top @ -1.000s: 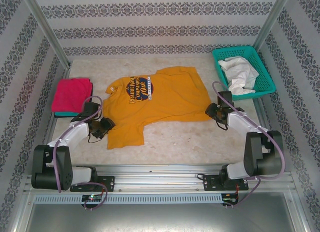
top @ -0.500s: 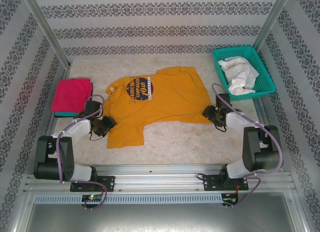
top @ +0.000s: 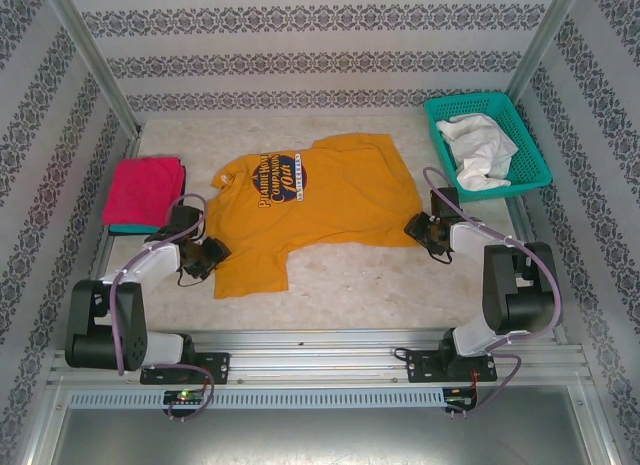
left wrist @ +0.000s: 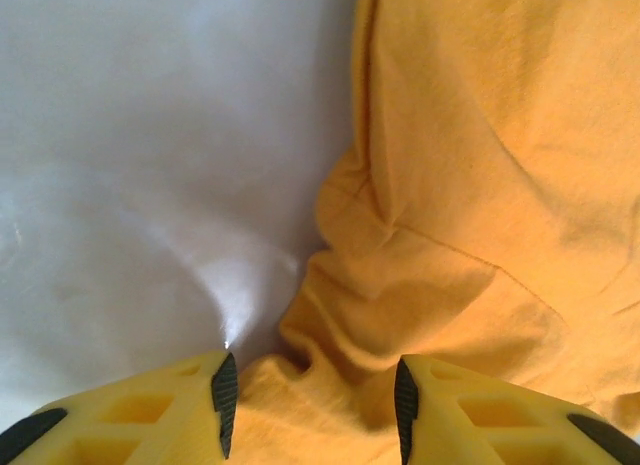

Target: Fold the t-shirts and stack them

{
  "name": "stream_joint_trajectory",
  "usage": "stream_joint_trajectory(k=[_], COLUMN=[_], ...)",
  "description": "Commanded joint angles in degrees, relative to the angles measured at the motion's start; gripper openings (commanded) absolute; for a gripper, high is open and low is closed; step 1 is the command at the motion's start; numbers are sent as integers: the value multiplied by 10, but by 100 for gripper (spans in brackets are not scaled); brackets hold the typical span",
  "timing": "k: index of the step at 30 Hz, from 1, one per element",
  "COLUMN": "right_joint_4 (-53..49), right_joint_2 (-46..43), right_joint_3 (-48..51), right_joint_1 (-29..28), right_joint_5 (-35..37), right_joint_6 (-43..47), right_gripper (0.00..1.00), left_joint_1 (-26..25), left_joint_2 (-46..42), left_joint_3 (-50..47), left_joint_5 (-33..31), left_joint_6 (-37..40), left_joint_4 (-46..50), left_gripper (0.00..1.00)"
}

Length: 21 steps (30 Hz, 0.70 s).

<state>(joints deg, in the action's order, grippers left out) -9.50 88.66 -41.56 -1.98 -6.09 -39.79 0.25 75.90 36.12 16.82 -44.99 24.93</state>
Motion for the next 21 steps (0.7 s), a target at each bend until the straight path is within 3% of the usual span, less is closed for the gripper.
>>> stream_joint_trajectory(k=[1,14,17,21], right_joint_4=[-9,-18,-22,-52], right_joint_2=[-5,27,27,11], right_joint_3=[3,-10,-9,-19], right_joint_1=[5,3,2,-8], right_joint_5=[2,-18,-17,14], right_joint_6=[-3,6,8,23], right_gripper=[50,52,52,53], left_joint_1=[-7,-31,-33,-34], left_joint_2=[-42,21,30,30], left_joint_3=[-2,19,11,14], left_joint_5=[-39,-11,-6,2], left_joint_6=[17,-1,-4,-6], left_joint_4=[53,10,-4,-16], left_gripper=[47,43,37,12])
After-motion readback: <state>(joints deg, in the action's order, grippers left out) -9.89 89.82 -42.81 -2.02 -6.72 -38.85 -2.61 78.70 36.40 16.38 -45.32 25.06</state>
